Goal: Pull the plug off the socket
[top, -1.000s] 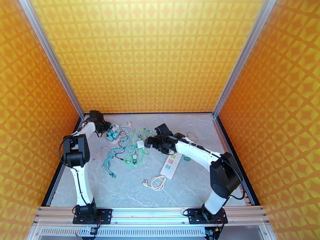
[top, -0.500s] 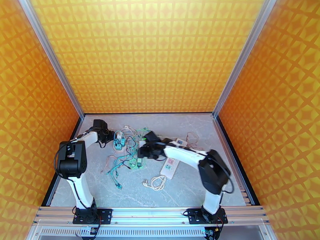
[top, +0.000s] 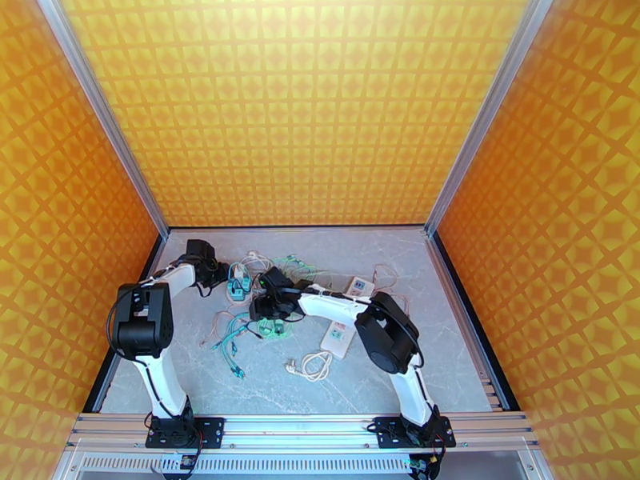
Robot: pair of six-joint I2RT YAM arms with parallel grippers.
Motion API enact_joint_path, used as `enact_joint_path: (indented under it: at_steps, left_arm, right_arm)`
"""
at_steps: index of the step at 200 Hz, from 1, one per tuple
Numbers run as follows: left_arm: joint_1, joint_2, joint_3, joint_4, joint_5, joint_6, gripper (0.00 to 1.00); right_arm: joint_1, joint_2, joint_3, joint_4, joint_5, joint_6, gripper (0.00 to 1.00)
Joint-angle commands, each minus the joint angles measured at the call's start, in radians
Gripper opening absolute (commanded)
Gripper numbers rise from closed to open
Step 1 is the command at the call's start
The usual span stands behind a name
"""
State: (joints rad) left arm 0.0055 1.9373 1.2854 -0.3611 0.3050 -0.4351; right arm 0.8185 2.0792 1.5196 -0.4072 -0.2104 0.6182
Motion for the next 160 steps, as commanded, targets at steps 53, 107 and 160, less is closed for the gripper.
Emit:
enact_joint_path:
  at_steps: [53,107,160]
  left_arm:
    - [-0.151,-0.115,-0.162,0.038,-0.017,-0.152,0.42]
    - [-0.335,-0.157,-0.213,0.097,-0.096,-0.33,0.41]
    - [-0.412,-0.178,-0.188,0.08,-0.159,-0.391,0.42]
  right_arm:
    - [-0.143,-0.124,-0.297,-0.152,0.155,-0.103,0.58]
    - [-0.269,-0.209,-0.391,-0.198,0.234,-0.198,0.58]
    - [-0.364,-0.265,-0.409,-0.214,0.254,-0.285,0.59]
